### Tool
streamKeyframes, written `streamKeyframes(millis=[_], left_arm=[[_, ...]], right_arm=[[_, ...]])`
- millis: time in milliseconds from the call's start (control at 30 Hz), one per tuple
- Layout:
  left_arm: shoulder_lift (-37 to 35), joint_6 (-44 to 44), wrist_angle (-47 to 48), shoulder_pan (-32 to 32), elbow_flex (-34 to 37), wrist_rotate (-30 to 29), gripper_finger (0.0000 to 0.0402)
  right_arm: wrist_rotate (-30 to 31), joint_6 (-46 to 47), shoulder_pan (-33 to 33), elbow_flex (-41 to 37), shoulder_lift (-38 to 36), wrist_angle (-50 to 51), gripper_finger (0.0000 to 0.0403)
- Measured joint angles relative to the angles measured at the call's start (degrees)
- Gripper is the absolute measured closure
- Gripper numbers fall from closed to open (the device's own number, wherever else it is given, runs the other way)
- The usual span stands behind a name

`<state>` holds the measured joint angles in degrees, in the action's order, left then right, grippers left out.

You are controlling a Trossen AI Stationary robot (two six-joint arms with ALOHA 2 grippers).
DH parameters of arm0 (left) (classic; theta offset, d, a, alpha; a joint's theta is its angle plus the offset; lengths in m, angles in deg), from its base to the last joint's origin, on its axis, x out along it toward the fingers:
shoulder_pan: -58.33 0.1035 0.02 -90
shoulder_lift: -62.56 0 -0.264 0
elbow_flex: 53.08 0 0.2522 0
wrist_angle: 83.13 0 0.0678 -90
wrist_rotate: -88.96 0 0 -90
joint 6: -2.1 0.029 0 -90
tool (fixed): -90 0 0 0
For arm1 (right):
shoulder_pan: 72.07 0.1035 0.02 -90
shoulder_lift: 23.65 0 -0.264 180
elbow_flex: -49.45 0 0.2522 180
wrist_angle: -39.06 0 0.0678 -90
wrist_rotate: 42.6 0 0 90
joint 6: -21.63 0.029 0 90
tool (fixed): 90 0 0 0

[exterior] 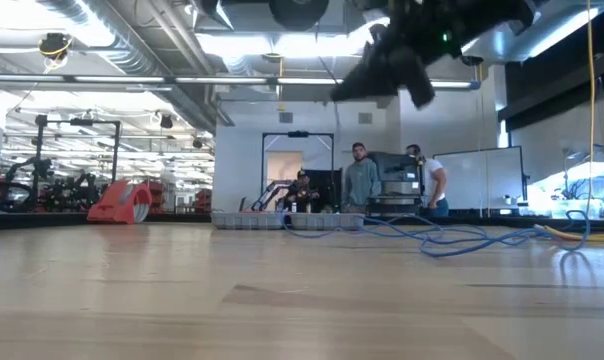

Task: Coil cords
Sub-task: Uncoil the blue wire from the spool

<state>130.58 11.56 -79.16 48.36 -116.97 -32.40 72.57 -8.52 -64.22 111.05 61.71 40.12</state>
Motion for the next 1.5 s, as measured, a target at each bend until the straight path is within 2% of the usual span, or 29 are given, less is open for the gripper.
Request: streamKeyframes(millis=[200, 367, 433, 500, 700, 800, 900, 1100, 1233, 1333, 1500], left_arm=[[-0.41, 2.5, 5.98, -2.15, -0.03, 1.41, 0.0402], [-0.43, 2.57, 8.85, -1.93, -0.2, 1.86, 0.0402], [-0.37, 1.94, 10.23, -1.59, -0.2, 1.93, 0.0402], [-0.32, 0.99, 11.52, -1.04, -0.22, 2.11, 0.0402], [-0.26, -3.12, 15.25, 1.7, -0.22, 2.23, 0.0401], [0.88, -4.66, 15.05, 3.16, -0.24, 2.19, 0.0402], [3.02, -4.85, 14.27, 5.3, -0.24, 2.29, 0.0402], [6.95, -6.24, 6.3, 9.86, -0.24, 2.01, 0.0402], [7.53, -8.59, 1.08, 11.8, -0.24, -0.96, 0.0402], [6.78, -6.59, -3.4, 12.33, -0.24, -3.89, 0.0402], [3.09, -3.68, -6.08, 10.75, -0.24, -4.22, 0.0402]], right_arm=[[14.15, -0.73, -0.41, 0.0, 0.02, 7.88, 0.0398], [28.27, -1.07, -0.85, 0.0, 0.02, 9.58, 0.0398], [32.21, -1.84, -0.76, 0.0, 0.0, 8.12, 0.0398], [33.0, -2.49, -0.64, 0.0, -0.82, 6.09, 0.0398], [31.25, -2.34, 1.91, 0.0, -5.03, 2.54, 0.0398], [25.87, -1.15, 3.49, 0.0, -6.66, -0.87, 0.0397], [16.68, 0.5, 4.62, 0.0, -6.86, -6.55, 0.0397], [-8.01, 6.55, 4.9, 0.0, -5.94, -13.11, 0.0397], [-15.89, 5.85, 4.87, 0.0, -5.17, -12.09, 0.0397], [-16.27, 3.9, 4.84, -0.03, -4.6, -7.97, 0.0397], [-8.84, 2.21, 3.31, -0.02, -4.5, 1.32, 0.0397]])
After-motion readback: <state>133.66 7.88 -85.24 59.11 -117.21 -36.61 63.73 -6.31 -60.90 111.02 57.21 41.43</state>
